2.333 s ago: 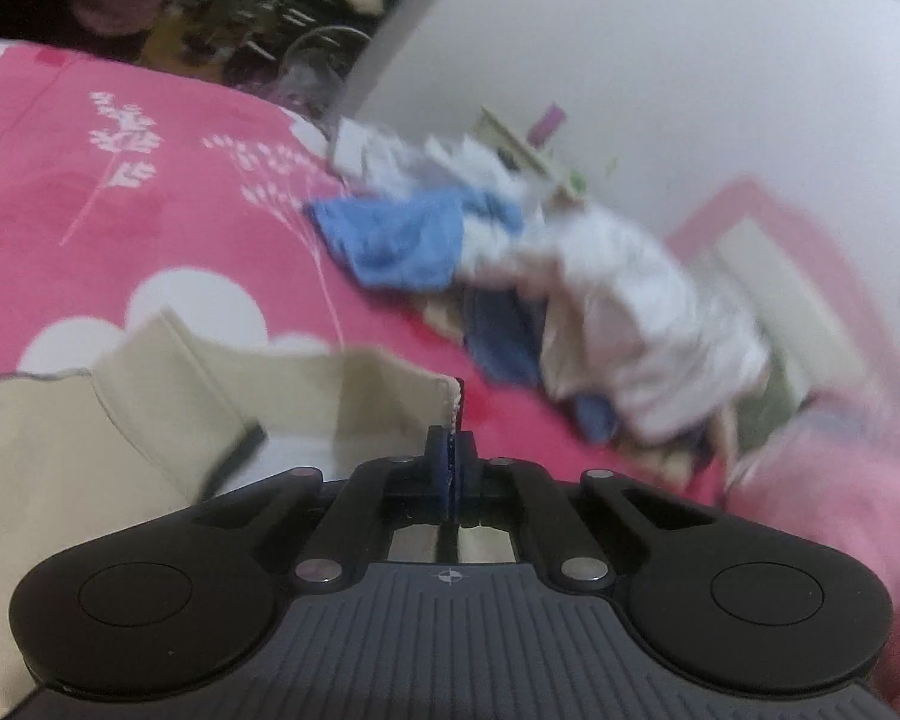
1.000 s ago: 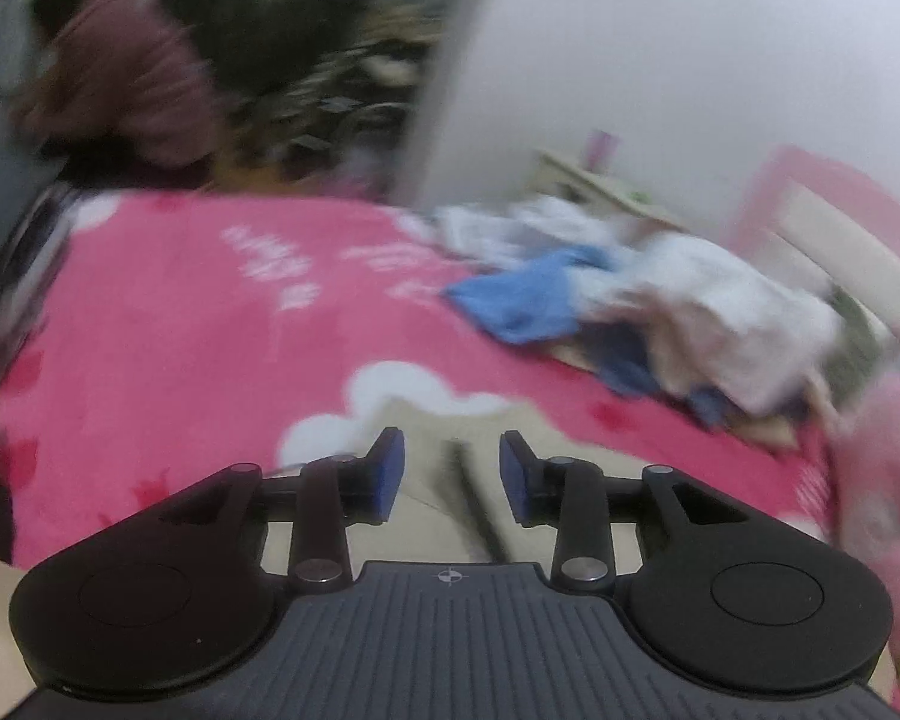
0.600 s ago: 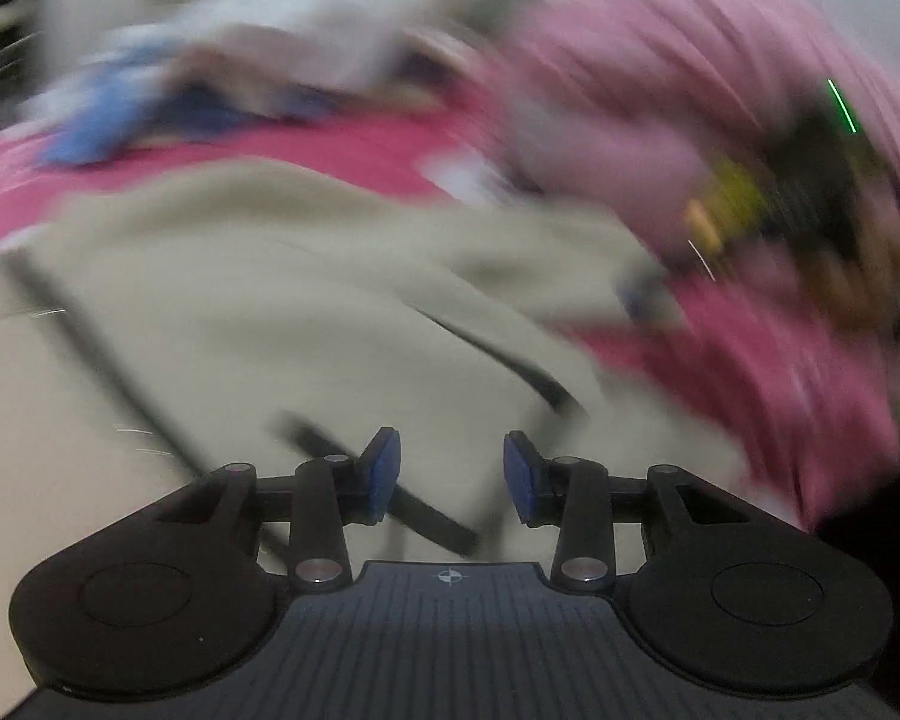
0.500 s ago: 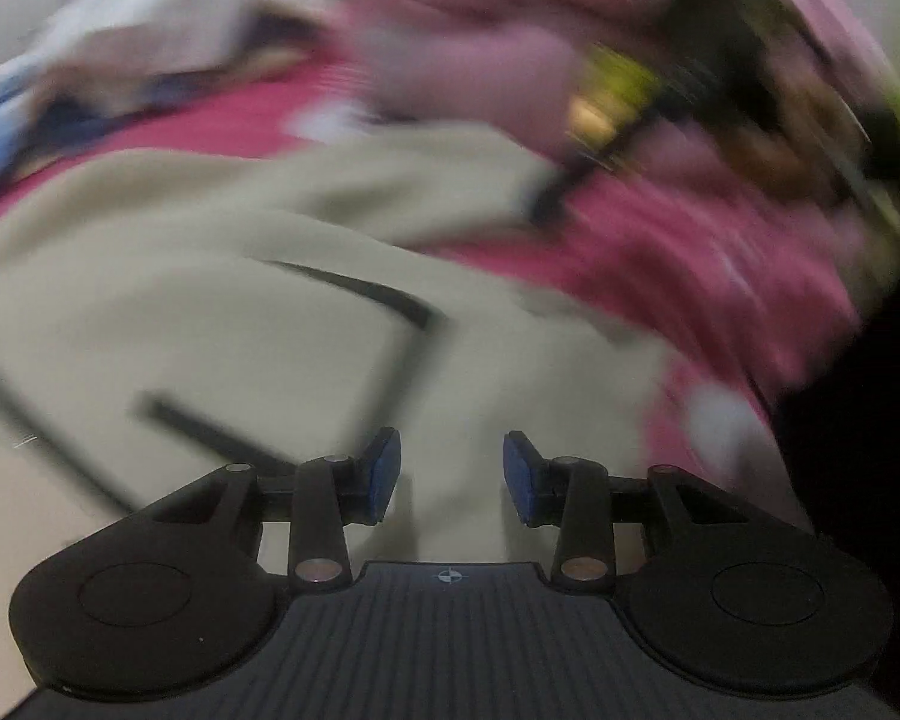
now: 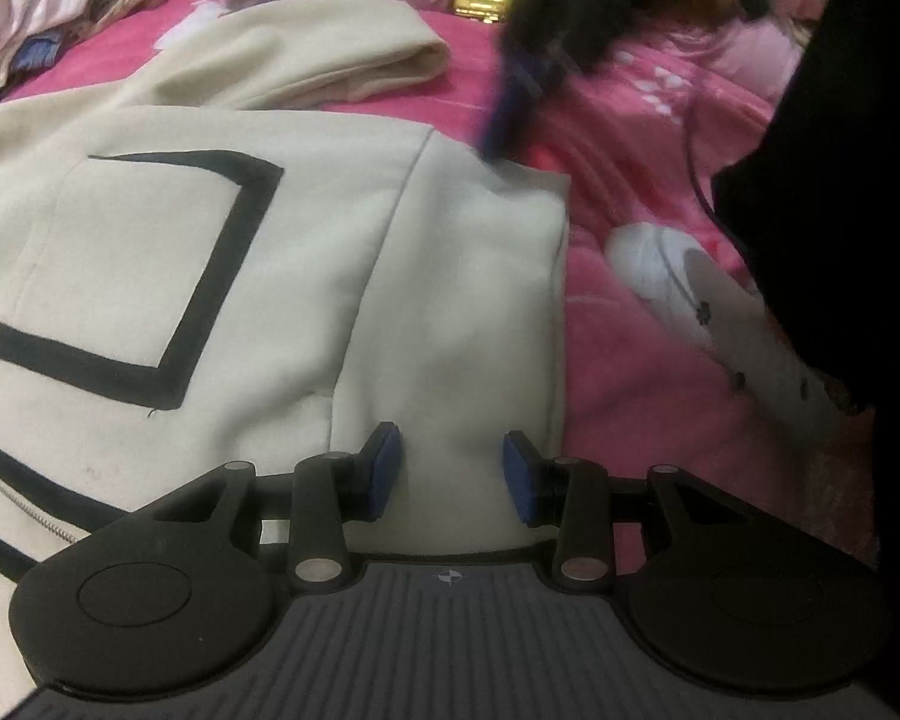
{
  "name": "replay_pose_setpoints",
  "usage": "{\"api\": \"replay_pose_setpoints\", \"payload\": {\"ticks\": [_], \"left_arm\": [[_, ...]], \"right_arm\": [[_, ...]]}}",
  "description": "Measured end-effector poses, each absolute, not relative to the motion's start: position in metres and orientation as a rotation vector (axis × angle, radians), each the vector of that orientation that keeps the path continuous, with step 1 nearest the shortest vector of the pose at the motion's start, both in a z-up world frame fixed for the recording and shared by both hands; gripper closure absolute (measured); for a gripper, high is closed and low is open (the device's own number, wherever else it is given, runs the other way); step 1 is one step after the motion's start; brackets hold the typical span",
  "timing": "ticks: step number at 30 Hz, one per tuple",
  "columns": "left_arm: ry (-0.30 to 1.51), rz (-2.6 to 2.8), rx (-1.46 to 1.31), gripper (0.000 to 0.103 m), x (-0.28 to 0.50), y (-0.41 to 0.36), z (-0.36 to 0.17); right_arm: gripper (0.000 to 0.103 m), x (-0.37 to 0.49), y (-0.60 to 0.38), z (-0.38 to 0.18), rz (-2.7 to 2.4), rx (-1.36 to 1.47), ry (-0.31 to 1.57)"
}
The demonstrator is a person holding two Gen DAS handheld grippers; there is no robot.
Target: Fold clothes
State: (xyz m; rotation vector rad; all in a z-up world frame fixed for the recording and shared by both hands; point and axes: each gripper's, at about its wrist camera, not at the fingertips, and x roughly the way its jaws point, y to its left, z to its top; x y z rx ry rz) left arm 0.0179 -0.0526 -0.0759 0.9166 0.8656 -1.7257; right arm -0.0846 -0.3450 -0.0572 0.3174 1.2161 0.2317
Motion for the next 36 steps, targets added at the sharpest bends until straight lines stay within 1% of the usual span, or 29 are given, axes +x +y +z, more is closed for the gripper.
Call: {"api": "replay_pose_setpoints", "payload": {"ticks": [1,3,5,6,7,8,10,11,12,15,17,20,21,22,24,25,27,31,33,36], "left_arm": [[0.869,-1.731,0.916,0.064,0.018,-0.052,-0.076],[0.872,-1.743,0.915,0.063,0.020,-0.051,-0.076],[0.865,-1.751,0.916,0.063,0.020,-0.051,-0.076],[0.862,-1.753,0.915,0.063,0.020,-0.051,-0.076],[0.863,-1.751,0.908,0.063,0.020,-0.051,-0.076],[0.862,-1.752,0.902,0.062,0.020,-0.049,-0.076],[0.859,-1.761,0.892,0.061,0.021,-0.048,-0.077],[0.856,-1.768,0.889,0.059,0.020,-0.049,-0.078],[0.854,-1.776,0.886,0.059,0.020,-0.049,-0.079],[0.863,-1.809,0.886,0.059,0.025,-0.051,-0.075],[0.881,-1.831,0.855,0.060,0.034,-0.055,-0.068],[0.885,-1.839,0.748,0.060,0.055,-0.062,-0.050],[0.889,-1.836,0.701,0.060,0.063,-0.066,-0.044],[0.886,-1.821,0.651,0.060,0.072,-0.071,-0.038],[0.858,-1.770,0.576,0.060,0.086,-0.085,-0.029],[0.847,-1.737,0.561,0.060,0.091,-0.093,-0.030],[0.850,-1.676,0.557,0.060,0.099,-0.111,-0.037],[0.927,-1.595,0.703,0.061,0.100,-0.130,-0.072],[0.924,-1.596,0.701,0.061,0.101,-0.126,-0.076],[0.948,-1.594,0.674,0.061,0.104,-0.123,-0.075]], "right_arm": [[0.086,-0.079,-0.356,-0.051,0.175,0.351,1.169],[0.085,-0.070,-0.366,-0.035,0.068,0.278,1.074],[0.078,-0.065,-0.361,-0.023,-0.021,0.104,1.017],[0.070,-0.066,-0.363,-0.021,-0.072,0.098,1.003],[0.066,-0.068,-0.371,-0.020,-0.130,0.150,0.996],[0.066,-0.071,-0.378,-0.020,-0.188,0.202,0.988],[0.065,-0.088,-0.398,-0.024,-0.300,0.397,0.970],[0.064,-0.096,-0.409,-0.029,-0.344,0.498,0.963],[0.061,-0.103,-0.419,-0.036,-0.380,0.595,0.959],[0.060,-0.125,-0.448,-0.057,-0.486,0.884,0.935],[0.060,-0.123,-0.454,-0.069,-0.488,0.958,0.927],[0.060,-0.107,-0.456,-0.082,-0.472,0.973,0.914],[0.066,-0.103,-0.456,-0.082,-0.467,0.964,0.909],[0.078,-0.099,-0.455,-0.078,-0.464,0.933,0.901],[0.092,-0.089,-0.450,-0.066,-0.460,0.842,0.883],[0.094,-0.085,-0.447,-0.060,-0.458,0.796,0.873],[0.095,-0.077,-0.441,-0.041,-0.460,0.677,0.842],[0.097,-0.055,-0.429,-0.001,-0.492,0.366,0.803],[0.097,-0.045,-0.425,0.010,-0.519,0.212,0.807],[0.097,-0.032,-0.433,0.005,-0.565,0.118,0.857]]}}
